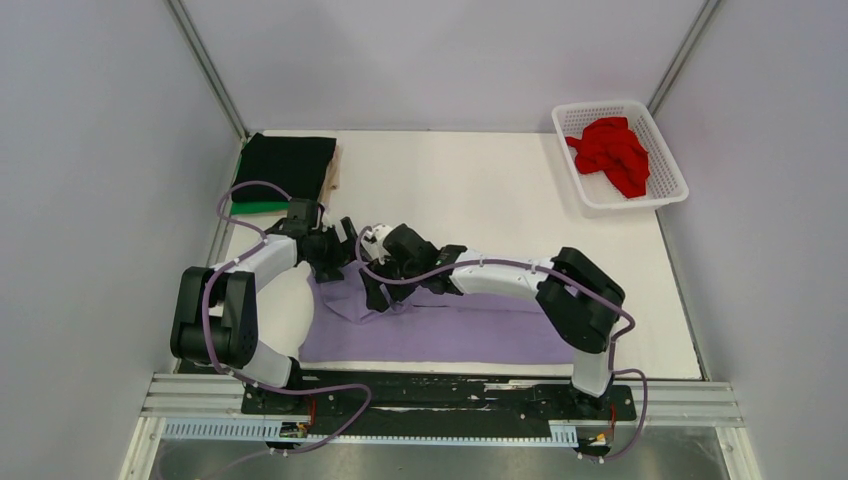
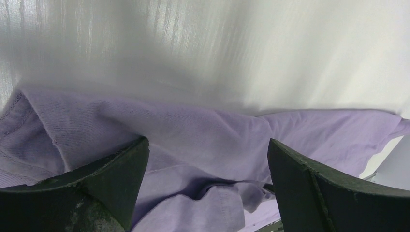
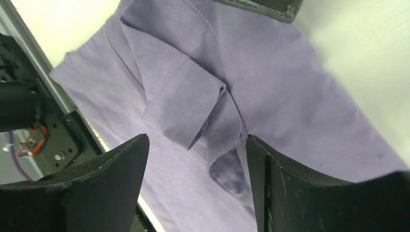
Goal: Fold and stack the t-shirts
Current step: Fold the other side of the tshirt into a rectangle
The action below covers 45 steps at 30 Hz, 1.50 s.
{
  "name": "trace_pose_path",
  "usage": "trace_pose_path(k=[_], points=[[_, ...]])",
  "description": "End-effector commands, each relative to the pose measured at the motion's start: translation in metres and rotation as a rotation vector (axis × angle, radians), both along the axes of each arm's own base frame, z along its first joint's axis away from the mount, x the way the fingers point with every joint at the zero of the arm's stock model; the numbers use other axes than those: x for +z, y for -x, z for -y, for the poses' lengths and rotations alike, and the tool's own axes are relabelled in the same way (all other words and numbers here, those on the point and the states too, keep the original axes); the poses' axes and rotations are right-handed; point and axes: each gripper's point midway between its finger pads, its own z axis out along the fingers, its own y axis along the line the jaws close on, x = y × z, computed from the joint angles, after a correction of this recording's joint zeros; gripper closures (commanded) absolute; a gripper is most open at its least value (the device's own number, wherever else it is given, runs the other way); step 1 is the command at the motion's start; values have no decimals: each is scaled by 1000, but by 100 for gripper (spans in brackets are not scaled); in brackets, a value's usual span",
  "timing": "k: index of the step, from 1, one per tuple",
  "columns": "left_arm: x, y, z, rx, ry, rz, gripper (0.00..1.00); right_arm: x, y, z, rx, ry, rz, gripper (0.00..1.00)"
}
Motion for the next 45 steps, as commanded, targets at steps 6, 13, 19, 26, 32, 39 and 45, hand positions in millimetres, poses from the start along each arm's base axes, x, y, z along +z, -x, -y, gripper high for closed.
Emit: trace_pose_path(k=[6, 13, 19, 26, 32, 39, 45], points=[[5, -1, -8, -10, -33, 38, 0, 18, -15, 8, -275, -8, -83, 40], [2, -1, -7, -15, -28, 33, 0, 10, -28, 14, -376, 50, -70, 52], [2, -2, -7, -18, -30, 36, 0, 5, -30, 5, -357, 51, -81, 60], [2, -2, -7, -19, -28, 38, 0, -4, -32, 2, -348, 69, -80, 78], [1, -3, -7, -17, -27, 36, 0, 4, -13, 2, -217, 54, -69, 98], [-2, -4, -8, -12, -35, 27, 0, 4, 39, 15, 90, 104, 76, 100], [-4, -3, -10, -9, -43, 21, 0, -6, 65, 27, 199, 115, 53, 98]])
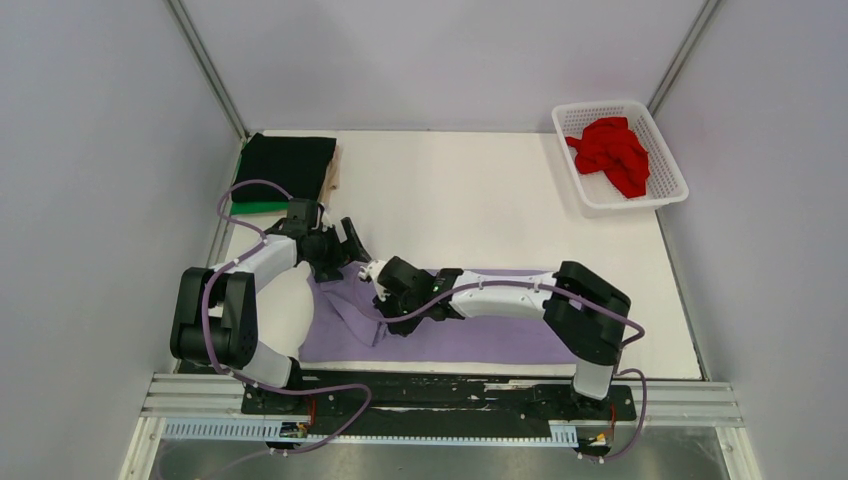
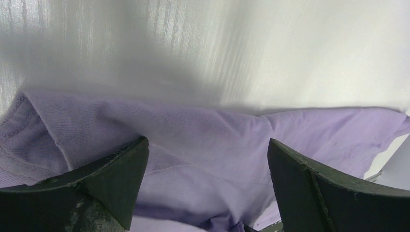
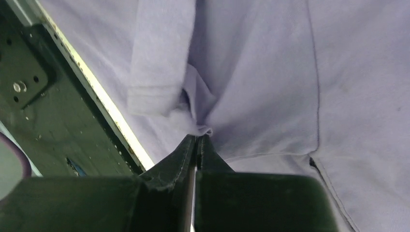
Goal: Fold and stack the t-shirts
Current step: Fold the other side of the tshirt into a rectangle
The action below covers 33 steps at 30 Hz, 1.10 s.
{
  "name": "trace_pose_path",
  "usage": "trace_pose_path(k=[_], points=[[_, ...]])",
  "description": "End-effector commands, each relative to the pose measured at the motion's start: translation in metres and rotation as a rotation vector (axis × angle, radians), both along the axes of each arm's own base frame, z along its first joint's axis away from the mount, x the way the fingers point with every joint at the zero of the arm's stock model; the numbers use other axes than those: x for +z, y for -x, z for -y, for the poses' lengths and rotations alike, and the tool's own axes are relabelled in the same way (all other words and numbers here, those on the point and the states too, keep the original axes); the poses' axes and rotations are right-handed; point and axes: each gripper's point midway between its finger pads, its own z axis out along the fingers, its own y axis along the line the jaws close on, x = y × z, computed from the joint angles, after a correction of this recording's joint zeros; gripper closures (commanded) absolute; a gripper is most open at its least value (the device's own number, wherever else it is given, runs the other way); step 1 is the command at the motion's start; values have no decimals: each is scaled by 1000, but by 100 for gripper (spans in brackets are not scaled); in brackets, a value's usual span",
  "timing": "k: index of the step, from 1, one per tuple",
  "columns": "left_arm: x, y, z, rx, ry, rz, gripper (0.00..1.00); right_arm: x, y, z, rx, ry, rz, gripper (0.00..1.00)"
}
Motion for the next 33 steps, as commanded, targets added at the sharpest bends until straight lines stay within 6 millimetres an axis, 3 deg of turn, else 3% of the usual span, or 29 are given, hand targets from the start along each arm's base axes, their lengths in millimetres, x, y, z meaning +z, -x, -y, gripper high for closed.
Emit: trace_pose_path(k=[1, 11, 14, 15, 18, 24, 27, 33], points=[[-5, -4, -10, 10, -42, 11, 0, 15, 8, 0, 113, -57, 37, 97], [-7, -4, -12, 13, -58, 5, 0, 11, 31, 21, 198, -60, 41, 89], [-7, -4, -13, 12, -58, 3, 0, 11, 39, 28, 218, -66, 24, 71], [-7, -4, -13, 10, -59, 4, 0, 16, 43, 29, 232, -81, 21, 60], [-6, -4, -12, 9, -59, 5, 0, 34, 43, 25, 234, -141, 42, 44], [-5, -4, -10, 2, -46, 12, 0, 83, 19, -2, 88, -318, 79, 1], [-4, -3, -9, -3, -38, 14, 0, 83, 12, -24, 63, -337, 32, 0], [-3, -3, -6, -6, -18, 16, 0, 41, -17, -52, -24, -244, 35, 0]])
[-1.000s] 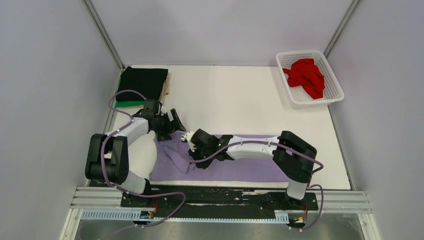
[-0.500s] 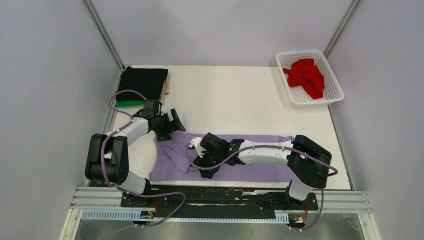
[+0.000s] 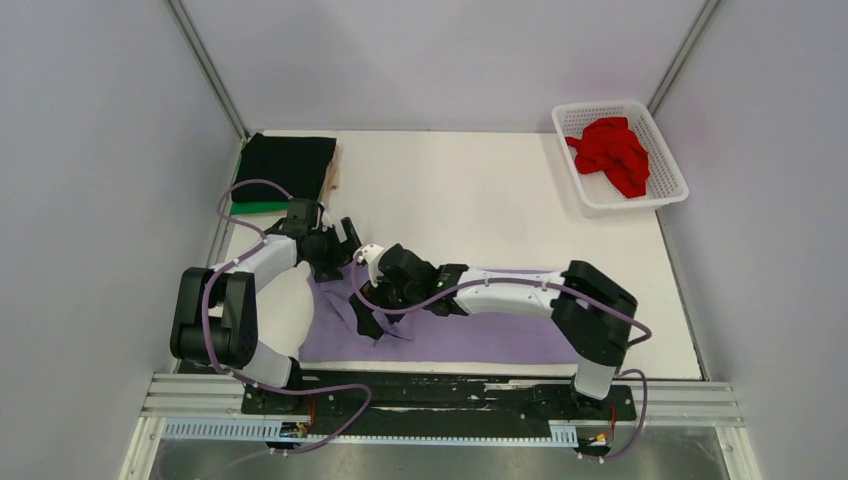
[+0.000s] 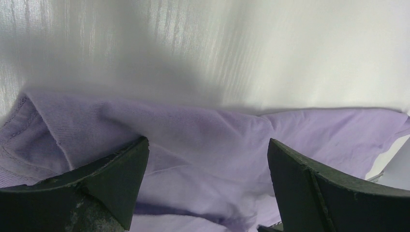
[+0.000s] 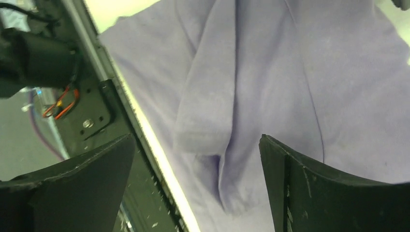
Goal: Fold and stack the t-shirts
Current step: Fold the other side of the tshirt into a rectangle
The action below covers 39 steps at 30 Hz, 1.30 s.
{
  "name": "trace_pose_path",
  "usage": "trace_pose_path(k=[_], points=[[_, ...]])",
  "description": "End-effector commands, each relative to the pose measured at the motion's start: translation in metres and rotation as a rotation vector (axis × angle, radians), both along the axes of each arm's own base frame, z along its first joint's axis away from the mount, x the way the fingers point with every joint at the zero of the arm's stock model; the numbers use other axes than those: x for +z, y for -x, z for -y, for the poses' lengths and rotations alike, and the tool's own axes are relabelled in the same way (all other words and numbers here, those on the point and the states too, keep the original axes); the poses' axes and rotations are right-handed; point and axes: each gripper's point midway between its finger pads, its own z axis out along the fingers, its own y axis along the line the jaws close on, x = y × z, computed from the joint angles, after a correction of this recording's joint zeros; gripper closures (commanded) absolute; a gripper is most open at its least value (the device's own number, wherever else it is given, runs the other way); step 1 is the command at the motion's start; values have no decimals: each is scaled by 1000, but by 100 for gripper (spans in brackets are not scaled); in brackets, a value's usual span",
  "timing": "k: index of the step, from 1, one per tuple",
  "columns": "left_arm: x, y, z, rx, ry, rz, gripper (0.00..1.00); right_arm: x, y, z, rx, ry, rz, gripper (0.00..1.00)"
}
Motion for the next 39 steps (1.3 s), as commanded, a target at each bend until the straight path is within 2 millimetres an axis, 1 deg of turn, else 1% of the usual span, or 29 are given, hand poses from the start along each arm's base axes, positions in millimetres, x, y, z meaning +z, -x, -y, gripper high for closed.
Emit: trace_pose_path(k=[1, 3, 6, 9, 13, 14, 19, 21, 24, 26, 29, 31, 34, 39], points=[[-3, -2, -4, -8, -11, 14, 0, -14, -22, -27, -69, -1, -1, 0], [-3, -2, -4, -8, -9, 15, 0, -17, -25, -37, -60, -2, 2, 1], [-4, -2, -4, -8, -7, 15, 0, -23, -24, -44, -34, 2, 4, 2], [-4, -2, -4, -8, -7, 15, 0, -27, -17, -50, 9, -9, 7, 3], [-5, -2, -3, -9, -3, 16, 0, -24, -8, -58, 49, -18, 20, 4], [-5, -1, -3, -9, -4, 14, 0, -23, -8, -58, 44, -14, 35, 4], [-6, -1, -4, -10, -6, 15, 0, -17, -22, -57, -49, 24, 140, 4], [-6, -1, -4, -9, -7, 14, 0, -17, -24, -58, -61, 30, 151, 4], [-6, -1, -4, -8, -6, 10, 0, -25, -20, -63, -37, 35, 128, 4], [-7, -1, -4, -9, -7, 9, 0, -35, -16, -65, -15, 46, 111, 4], [-6, -1, -4, -9, -6, 11, 0, -44, -14, -69, 0, 57, 94, 5], [-6, -1, -3, -10, -5, 12, 0, -46, -9, -71, 24, 52, 79, 5], [-6, -1, -4, -8, -7, 12, 0, -41, 0, -74, 68, 32, 53, 6], [-5, -1, -4, -9, -7, 14, 0, -22, 20, -76, 160, -12, 43, 7]])
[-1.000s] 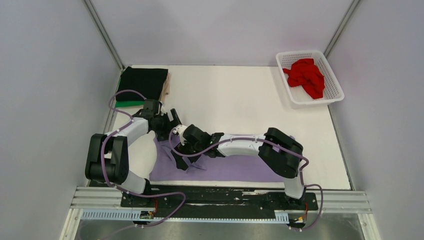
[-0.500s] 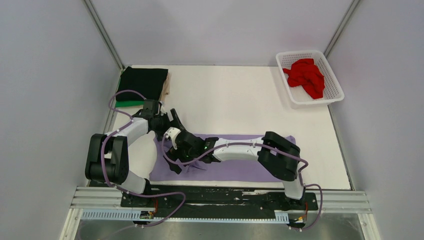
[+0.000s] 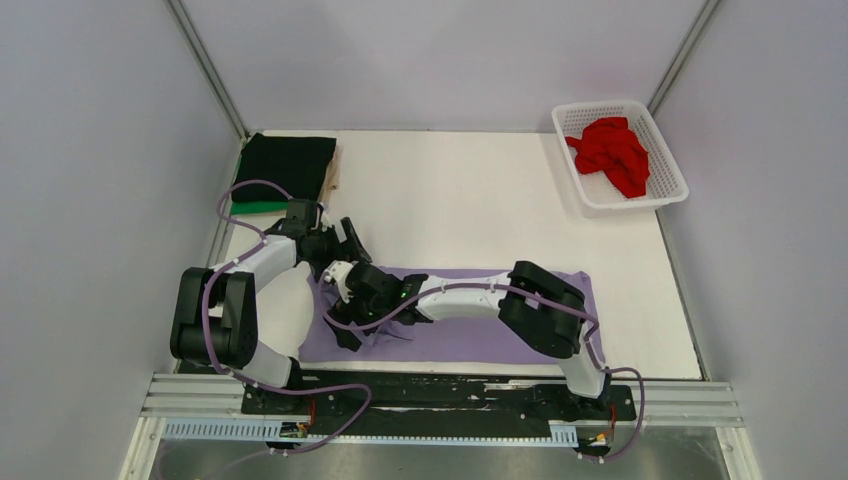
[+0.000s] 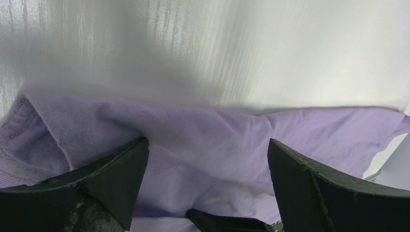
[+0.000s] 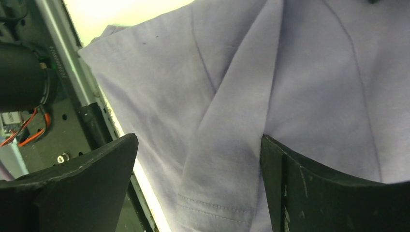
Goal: Fold and stack the t-shirts
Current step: Fold the other side of the tshirt into a rectangle
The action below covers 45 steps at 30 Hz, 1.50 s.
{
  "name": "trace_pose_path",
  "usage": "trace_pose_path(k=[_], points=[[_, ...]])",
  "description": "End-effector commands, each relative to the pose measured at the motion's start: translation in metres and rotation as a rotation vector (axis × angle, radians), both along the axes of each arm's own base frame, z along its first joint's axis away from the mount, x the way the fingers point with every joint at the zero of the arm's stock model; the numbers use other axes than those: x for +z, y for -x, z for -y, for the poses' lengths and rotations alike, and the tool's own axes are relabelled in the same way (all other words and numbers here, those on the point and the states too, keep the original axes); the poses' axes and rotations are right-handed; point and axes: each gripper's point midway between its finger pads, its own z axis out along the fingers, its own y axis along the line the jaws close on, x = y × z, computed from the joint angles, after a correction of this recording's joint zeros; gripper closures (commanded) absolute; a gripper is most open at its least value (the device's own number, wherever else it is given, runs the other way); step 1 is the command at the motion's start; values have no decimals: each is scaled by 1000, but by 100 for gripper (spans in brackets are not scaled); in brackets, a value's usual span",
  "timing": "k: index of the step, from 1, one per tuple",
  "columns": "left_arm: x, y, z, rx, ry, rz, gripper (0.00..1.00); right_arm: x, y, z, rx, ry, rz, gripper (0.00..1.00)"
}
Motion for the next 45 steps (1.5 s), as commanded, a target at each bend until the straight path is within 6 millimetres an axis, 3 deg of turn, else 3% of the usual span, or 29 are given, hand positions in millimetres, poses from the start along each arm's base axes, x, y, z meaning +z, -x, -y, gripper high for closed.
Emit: trace_pose_path(k=[1, 12, 17, 21, 26, 30, 34, 38, 40, 41, 45], points=[[-6, -1, -5, -5, -19, 11, 0, 38, 25, -16, 125, -95, -5, 7], [-8, 0, -5, -1, -18, 2, 0, 52, 80, -40, 354, -156, -61, 6], [-9, 1, -5, -1, -18, -2, 0, 62, 90, -50, 387, -181, -42, 6], [-8, 1, -5, -1, -17, 1, 0, 71, 82, -47, 336, -186, -12, 5], [2, -2, -3, -7, -10, 35, 0, 70, 39, -29, 94, -132, 83, 0], [21, -7, -5, 17, -9, 81, 0, 79, 7, 5, -96, -122, 94, 0], [50, -7, -6, 69, 2, 137, 0, 90, -24, 56, -314, -106, 164, 0], [74, 3, -9, 104, -25, 184, 0, 95, -51, 125, -551, -97, 178, 0], [79, 11, -9, 116, -52, 190, 0, 102, -60, 160, -646, -126, 122, 0], [78, 16, -6, 119, -47, 182, 0, 95, -63, 180, -703, -126, 79, 0], [73, 40, 30, 44, 11, 184, 0, 78, -87, 256, -966, -157, -54, 0]])
